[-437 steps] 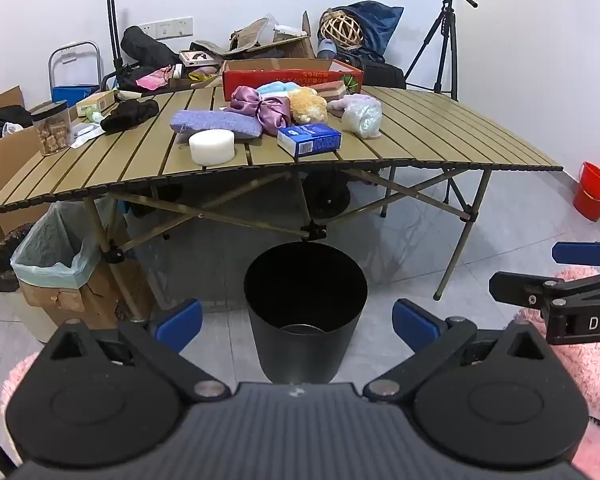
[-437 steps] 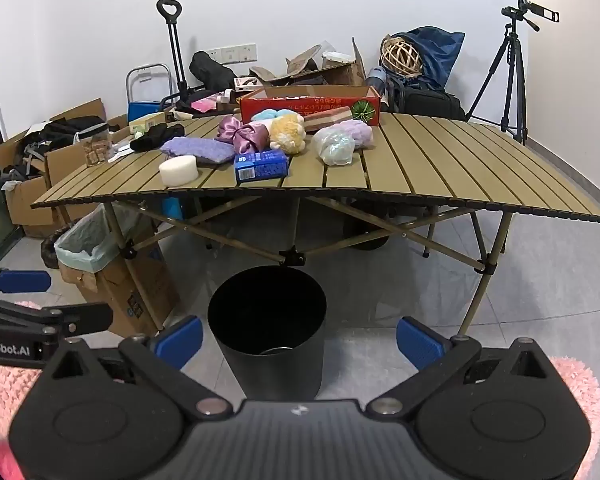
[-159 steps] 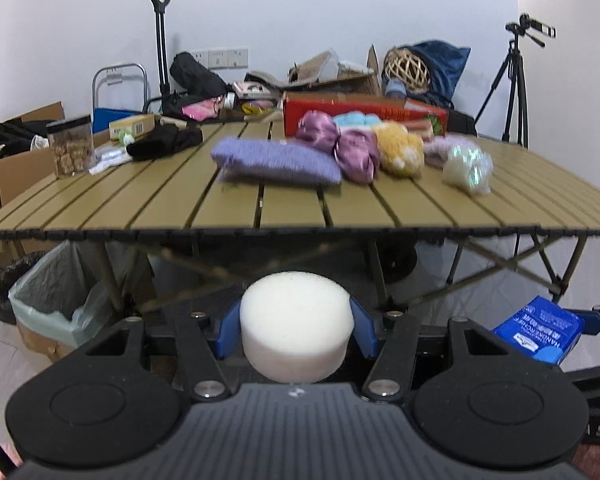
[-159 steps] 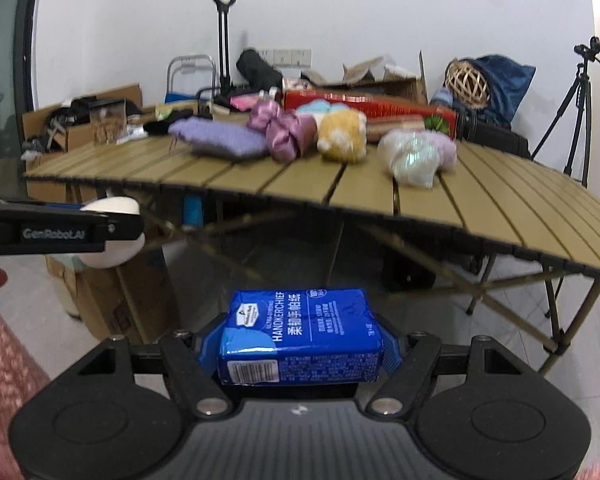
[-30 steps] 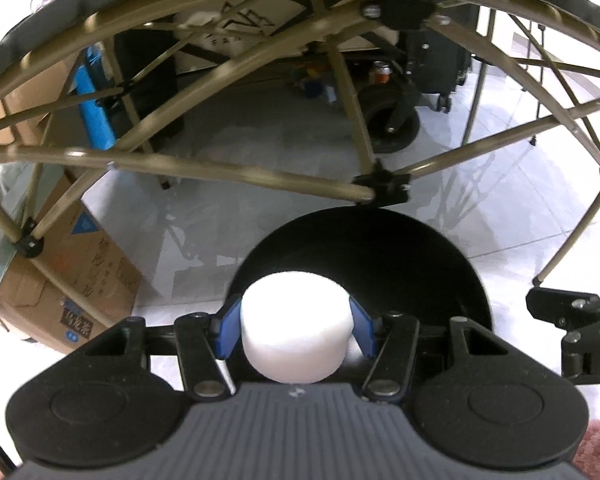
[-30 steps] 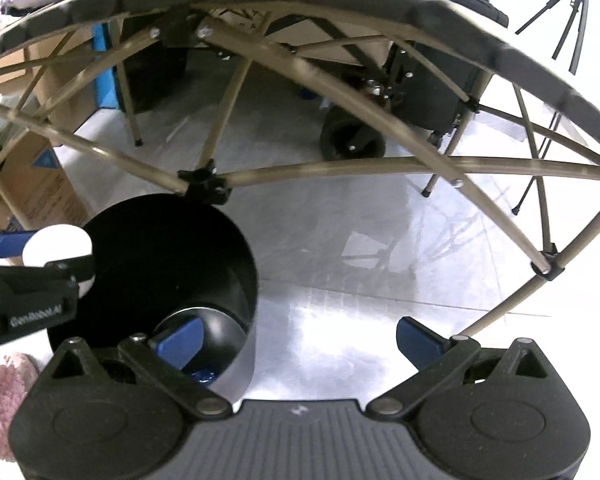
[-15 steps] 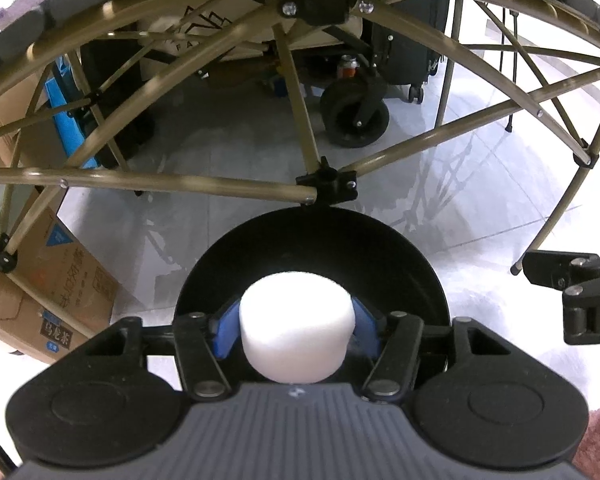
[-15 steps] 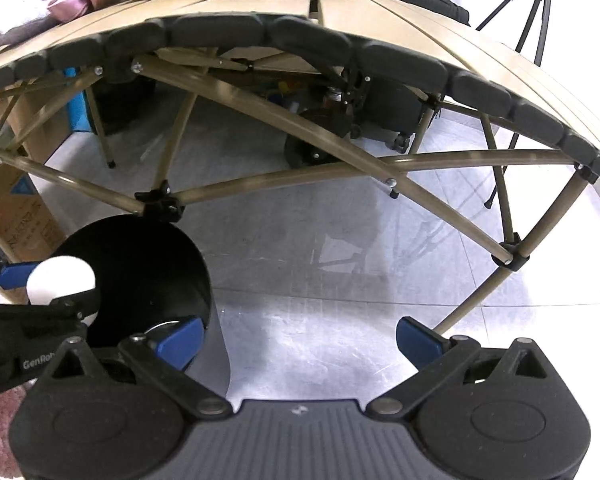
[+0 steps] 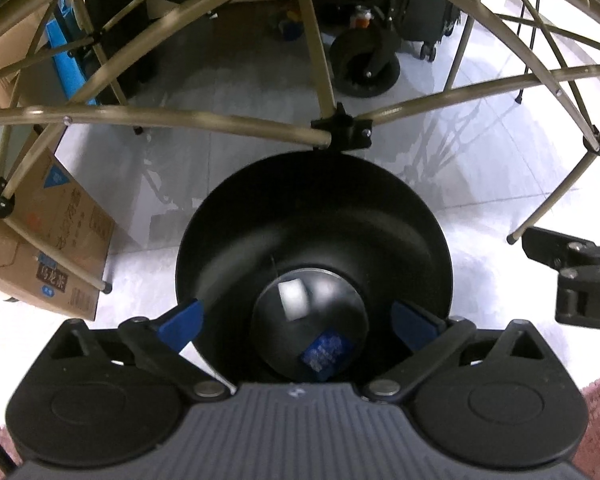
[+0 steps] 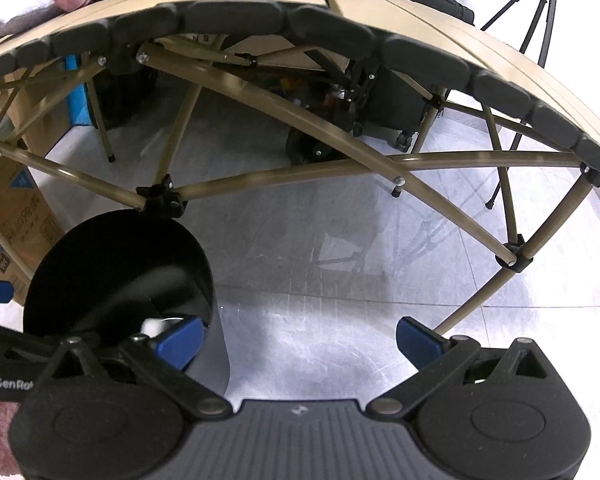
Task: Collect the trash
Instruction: 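Open the right tool over the bin while the left tool releases the sponge into it, then raise both open tools from the bin back toward the table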
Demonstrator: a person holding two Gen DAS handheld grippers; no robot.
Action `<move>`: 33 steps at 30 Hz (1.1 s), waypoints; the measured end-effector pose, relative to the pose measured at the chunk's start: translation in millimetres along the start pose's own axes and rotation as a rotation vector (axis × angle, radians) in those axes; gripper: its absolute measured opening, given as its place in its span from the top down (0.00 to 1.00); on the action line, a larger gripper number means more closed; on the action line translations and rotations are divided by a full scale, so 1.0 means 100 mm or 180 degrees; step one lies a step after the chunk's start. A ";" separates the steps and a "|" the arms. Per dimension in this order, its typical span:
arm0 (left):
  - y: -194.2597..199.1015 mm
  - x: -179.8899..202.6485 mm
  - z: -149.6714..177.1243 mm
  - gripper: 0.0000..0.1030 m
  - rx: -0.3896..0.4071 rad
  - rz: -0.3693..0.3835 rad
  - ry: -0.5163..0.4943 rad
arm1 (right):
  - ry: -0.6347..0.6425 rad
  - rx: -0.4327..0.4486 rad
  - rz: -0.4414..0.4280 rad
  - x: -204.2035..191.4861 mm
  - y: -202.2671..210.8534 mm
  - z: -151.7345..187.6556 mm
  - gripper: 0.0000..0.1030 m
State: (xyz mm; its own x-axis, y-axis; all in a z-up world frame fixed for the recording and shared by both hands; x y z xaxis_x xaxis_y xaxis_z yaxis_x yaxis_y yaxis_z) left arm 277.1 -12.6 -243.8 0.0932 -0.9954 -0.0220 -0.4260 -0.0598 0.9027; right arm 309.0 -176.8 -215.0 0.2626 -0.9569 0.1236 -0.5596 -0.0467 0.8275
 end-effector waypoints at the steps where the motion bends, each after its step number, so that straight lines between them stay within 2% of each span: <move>1: 0.00 0.00 0.01 0.00 -0.0024 0.0006 -0.0005 | 0.0008 -0.0004 0.0002 -0.01 0.00 0.00 0.00; 12: 0.02 -0.04 0.08 0.00 -0.0146 0.0011 0.0008 | 0.0063 -0.0028 -0.0007 -0.05 -0.03 0.01 0.00; 33: 0.11 -0.07 0.14 0.00 -0.0114 -0.0047 -0.0024 | 0.0113 0.0021 -0.0093 -0.12 0.02 -0.03 0.00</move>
State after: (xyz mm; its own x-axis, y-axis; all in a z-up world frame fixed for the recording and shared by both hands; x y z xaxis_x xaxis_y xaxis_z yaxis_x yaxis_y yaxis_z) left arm 259.1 -7.6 -239.4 0.0923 -0.9950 -0.0386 -0.3920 -0.0720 0.9171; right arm 306.4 -164.5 -213.1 0.3066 -0.9444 0.1190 -0.5565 -0.0765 0.8273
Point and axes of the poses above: each gripper's, at about its wrist camera, not at the fingertips, and y roughly against the way its jaws point, x to its right, z to its underside, the point moved 6 cm from there along -y, roughly the way its jaws point, and after that the axes turned 1 degree about y, right-handed, at the moved point
